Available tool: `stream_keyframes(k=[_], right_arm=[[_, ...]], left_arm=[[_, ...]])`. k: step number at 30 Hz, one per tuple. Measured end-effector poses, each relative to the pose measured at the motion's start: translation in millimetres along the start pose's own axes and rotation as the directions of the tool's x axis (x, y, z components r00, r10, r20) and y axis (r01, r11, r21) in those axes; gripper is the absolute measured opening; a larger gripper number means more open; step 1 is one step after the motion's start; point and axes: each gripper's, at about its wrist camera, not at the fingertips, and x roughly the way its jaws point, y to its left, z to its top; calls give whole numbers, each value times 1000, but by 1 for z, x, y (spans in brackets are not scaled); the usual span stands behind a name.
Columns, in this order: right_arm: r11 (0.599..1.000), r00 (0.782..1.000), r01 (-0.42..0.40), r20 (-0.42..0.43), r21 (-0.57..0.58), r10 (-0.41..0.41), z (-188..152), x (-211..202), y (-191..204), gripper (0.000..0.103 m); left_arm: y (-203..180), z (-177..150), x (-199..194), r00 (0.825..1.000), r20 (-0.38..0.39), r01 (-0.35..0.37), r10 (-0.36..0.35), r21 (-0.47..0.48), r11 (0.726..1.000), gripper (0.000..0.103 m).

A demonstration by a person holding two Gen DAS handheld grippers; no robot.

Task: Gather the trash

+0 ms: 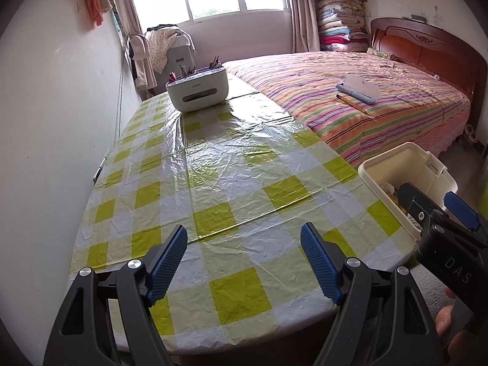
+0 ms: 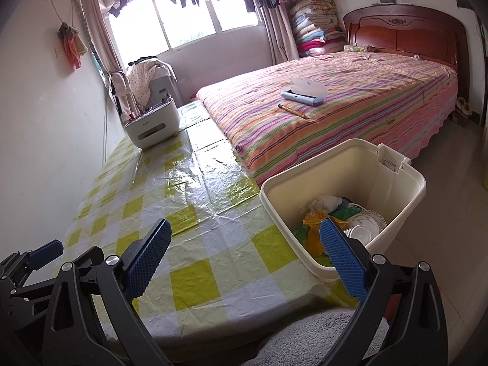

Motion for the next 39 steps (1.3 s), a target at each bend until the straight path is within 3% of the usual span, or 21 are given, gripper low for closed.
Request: stream_keyframes(k=[39], right_arm=[[1000,1000,14,-27,1,-14,3,10,-4,96]], left_arm=[[6,-2,6,1000,-26,15,-15,-13,1000,75]])
